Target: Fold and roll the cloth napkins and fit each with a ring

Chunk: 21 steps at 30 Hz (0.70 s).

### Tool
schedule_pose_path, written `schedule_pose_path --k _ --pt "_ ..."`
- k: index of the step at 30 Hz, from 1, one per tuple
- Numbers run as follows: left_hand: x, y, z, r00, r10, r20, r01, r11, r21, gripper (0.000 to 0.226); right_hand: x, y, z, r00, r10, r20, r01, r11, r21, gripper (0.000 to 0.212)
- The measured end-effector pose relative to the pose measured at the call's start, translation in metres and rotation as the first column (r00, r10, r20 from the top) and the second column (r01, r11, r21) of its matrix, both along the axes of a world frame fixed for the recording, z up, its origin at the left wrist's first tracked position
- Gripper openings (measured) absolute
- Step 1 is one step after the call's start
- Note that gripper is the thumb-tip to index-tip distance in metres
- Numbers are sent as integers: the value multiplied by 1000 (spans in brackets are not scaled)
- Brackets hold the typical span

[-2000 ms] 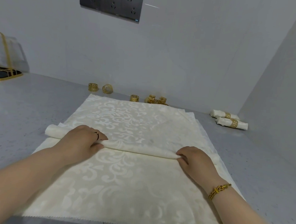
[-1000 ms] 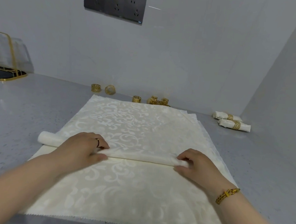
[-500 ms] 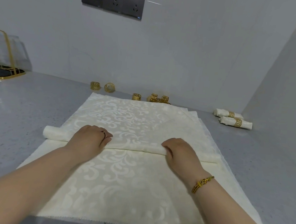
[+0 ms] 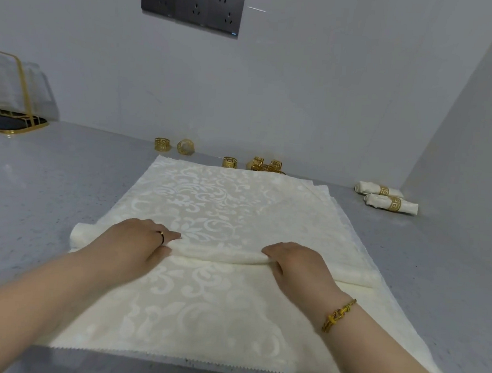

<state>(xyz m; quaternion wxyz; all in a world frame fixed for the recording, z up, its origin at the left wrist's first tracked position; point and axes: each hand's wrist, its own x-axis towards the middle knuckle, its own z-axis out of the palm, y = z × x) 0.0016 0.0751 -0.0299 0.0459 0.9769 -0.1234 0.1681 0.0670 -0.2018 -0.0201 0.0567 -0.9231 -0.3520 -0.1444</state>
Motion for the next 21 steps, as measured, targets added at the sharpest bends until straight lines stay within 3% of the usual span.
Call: schedule_pose_path --k 3,5,9,12,16,21 --pt "-14 0 -4 999 15 -48 -22 989 -146 91 -16 0 3 997 31 -65 -30 1000 3 40" --pt "-14 0 -7 995 65 -75 -78 982 -174 96 -18 13 8 1000 -21 -9 21 1000 4 36" --pt "-11 0 -11 989 104 -105 -119 982 -144 98 -27 58 11 981 193 -31 -188 976 111 41" --pt "-11 0 -12 990 102 -100 -117 982 -150 97 -41 89 7 944 271 -186 -265 963 53 44" --pt "-14 7 -8 986 116 -117 -128 987 -99 93 -40 101 -6 928 253 -273 -235 967 97 44" --pt "-20 39 10 965 177 -194 -177 984 15 56 -39 101 -11 913 250 -324 -219 967 130 43"
